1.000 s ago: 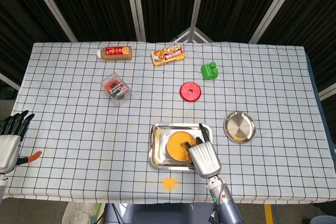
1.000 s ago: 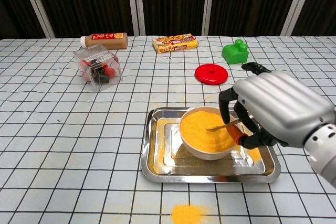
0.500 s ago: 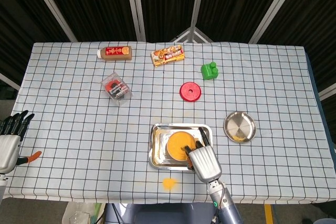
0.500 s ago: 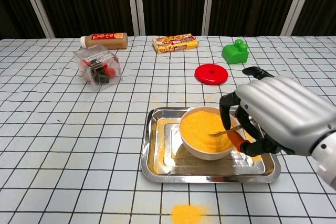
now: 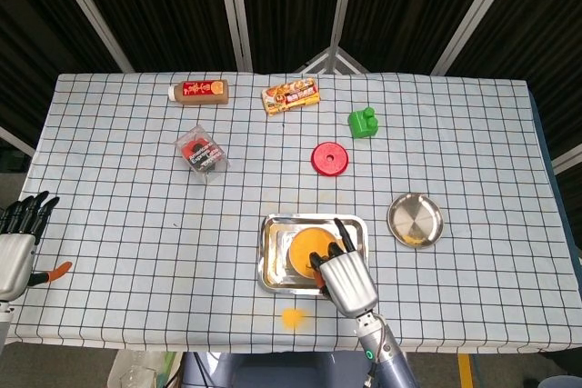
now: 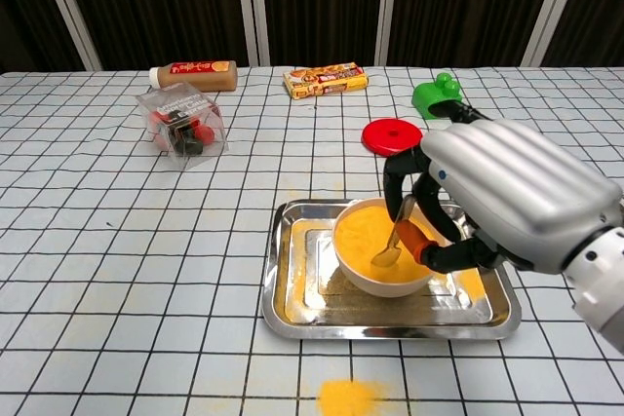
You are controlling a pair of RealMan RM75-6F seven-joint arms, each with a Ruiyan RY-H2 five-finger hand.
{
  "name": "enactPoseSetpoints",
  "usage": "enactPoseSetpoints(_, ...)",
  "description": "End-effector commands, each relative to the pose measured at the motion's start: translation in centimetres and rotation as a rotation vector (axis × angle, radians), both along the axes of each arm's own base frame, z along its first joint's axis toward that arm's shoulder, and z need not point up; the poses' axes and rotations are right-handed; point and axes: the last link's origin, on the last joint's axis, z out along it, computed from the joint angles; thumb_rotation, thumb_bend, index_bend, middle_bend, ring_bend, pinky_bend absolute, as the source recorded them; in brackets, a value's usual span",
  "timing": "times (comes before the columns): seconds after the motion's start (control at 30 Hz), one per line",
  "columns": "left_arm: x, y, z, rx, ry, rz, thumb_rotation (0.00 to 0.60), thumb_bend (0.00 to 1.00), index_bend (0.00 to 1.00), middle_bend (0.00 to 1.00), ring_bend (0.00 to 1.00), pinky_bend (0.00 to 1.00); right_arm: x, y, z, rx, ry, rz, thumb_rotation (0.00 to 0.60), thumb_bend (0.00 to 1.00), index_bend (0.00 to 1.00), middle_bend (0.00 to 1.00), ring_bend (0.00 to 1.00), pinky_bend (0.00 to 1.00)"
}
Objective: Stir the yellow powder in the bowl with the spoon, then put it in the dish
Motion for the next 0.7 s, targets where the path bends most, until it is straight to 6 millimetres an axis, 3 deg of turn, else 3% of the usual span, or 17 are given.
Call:
enactPoseSetpoints(0.03, 0.0, 0.0, 0.0, 0.0, 0.0, -0.001, 0.6, 0.0, 0.0, 0.0, 0.0, 0.0, 0.3, -0.2, -0.1, -0.009, -0.015, 0.019, 0.6, 0.76, 0.93, 0.81, 0.47, 0.0)
enactPoseSetpoints(0.7, 0.0, 0.0, 0.0, 0.002, -0.004, -0.001, 0.6, 0.0, 0.0, 0.0, 0.0, 0.0, 0.4, -1.3, 0.3, -0.042, -0.029, 0.028, 0.6, 0.76, 0.93, 0.81, 0.47, 0.0)
